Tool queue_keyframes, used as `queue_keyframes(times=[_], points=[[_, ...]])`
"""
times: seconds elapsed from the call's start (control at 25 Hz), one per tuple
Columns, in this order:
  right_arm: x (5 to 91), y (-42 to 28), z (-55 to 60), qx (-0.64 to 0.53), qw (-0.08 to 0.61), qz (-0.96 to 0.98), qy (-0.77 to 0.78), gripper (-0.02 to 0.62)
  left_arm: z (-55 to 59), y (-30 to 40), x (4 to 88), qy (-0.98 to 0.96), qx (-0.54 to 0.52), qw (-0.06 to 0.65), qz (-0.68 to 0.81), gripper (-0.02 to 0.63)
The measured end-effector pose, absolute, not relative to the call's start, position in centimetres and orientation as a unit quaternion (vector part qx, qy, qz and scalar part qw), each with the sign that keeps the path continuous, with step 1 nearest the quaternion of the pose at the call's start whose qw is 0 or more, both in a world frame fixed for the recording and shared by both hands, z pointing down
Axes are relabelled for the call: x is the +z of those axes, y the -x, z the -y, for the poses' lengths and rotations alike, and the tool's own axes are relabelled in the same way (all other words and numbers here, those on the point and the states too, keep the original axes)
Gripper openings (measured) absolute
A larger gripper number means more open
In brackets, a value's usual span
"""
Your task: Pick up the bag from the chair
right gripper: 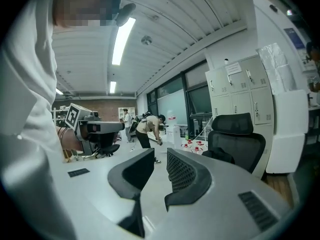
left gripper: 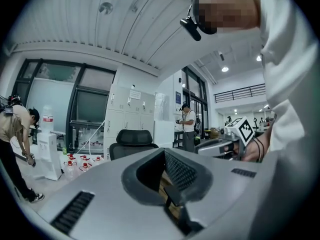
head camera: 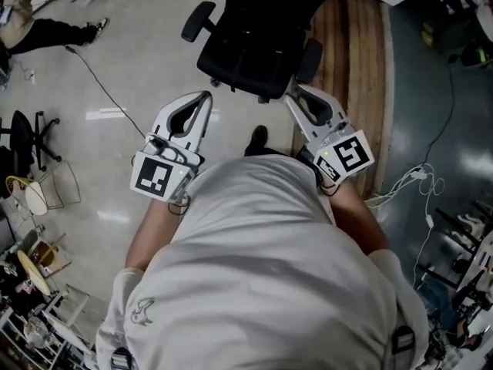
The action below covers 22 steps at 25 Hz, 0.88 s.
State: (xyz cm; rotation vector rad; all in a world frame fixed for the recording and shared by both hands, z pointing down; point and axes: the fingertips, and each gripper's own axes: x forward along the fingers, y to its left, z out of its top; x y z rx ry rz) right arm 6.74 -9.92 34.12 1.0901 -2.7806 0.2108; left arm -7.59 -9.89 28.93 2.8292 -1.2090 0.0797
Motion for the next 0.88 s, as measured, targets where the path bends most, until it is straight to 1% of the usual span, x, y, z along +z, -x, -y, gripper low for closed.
queue_keyframes(times=[0.16,0.32,0.48,0.88], points=[[34.1,-8.8,12.5,0.069,0.07,0.93,-0.355,0.079,12.5,5.2,29.0,-0.918,0.03,0.032,0.394,0.008],[34.4,-9.5,14.6,0.072,0.074,0.928,-0.357,0.08,14.9,4.9,29.5,-0.918,0.033,0.037,0.394,0.008],[34.5,-9.0,16.3,0.078,0.077,0.922,-0.37,0.078,17.4,5.8,29.9,-0.919,0.047,0.043,0.388,0.006],[34.7,-6.2,22.3,0.09,0.08,0.891,-0.438,0.08,25.1,8.5,29.4,-0.948,0.024,0.037,0.314,0.006]])
